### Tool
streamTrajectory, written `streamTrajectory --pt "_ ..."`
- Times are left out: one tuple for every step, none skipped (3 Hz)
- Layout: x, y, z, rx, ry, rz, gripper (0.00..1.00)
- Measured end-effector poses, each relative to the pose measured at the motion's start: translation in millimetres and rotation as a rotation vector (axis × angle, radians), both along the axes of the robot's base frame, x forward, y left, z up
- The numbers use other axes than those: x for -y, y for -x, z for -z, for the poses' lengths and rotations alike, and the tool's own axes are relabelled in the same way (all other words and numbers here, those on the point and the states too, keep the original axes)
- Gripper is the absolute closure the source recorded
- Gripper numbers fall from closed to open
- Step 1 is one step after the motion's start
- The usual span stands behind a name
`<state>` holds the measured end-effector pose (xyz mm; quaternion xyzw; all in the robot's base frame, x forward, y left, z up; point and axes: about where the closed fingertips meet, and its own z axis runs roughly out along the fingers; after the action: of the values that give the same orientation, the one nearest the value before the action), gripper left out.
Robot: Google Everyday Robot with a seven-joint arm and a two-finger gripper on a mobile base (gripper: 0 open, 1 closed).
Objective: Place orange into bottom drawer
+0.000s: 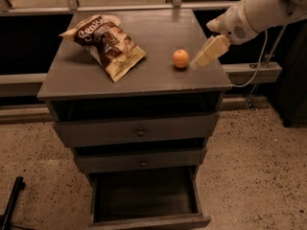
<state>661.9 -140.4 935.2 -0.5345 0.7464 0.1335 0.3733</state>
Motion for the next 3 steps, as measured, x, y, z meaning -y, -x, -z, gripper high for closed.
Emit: streamTrajectory --pt "-14.6 -28.8 17.1 0.0 -0.047 0.044 0.0" --pt "-25.9 -48.8 34.0 -0.003 -0.071 0.08 0.0" --pt "-32.1 -62.9 57.7 -0.045 -0.095 0.127 0.0"
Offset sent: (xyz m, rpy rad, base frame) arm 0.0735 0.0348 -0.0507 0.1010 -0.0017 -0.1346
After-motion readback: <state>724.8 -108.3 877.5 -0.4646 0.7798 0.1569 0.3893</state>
